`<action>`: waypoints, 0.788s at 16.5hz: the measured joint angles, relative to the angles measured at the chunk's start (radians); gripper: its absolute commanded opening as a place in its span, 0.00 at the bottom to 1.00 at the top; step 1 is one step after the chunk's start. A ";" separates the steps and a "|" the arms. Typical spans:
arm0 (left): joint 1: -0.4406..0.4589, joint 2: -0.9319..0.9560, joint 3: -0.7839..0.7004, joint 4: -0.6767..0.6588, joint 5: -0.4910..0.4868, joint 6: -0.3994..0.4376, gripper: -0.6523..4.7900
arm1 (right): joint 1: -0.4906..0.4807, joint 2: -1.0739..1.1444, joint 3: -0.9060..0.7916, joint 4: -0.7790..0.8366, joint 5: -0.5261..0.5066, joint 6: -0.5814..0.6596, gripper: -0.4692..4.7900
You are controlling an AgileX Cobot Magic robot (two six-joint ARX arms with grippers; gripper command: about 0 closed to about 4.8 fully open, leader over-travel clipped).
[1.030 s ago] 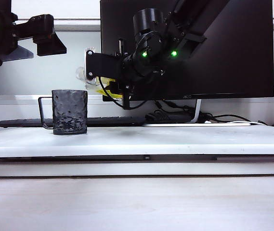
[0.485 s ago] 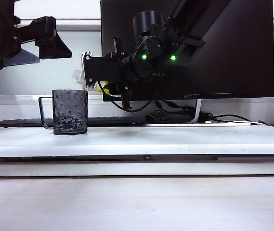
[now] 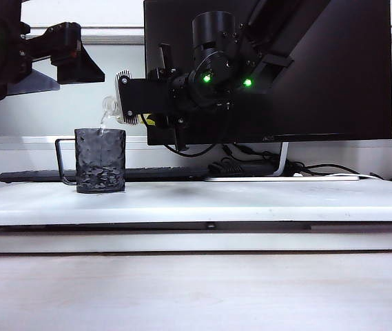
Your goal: Carefully pick up the bottle and pour some water from the bottle into the cup.
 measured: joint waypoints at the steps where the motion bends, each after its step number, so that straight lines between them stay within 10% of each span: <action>1: 0.000 0.000 0.000 0.000 0.000 0.000 1.00 | 0.000 0.000 0.000 0.001 0.000 -0.006 0.28; 13: 0.000 0.000 0.000 -0.037 0.000 0.000 1.00 | -0.007 0.000 0.000 0.008 -0.003 -0.075 0.28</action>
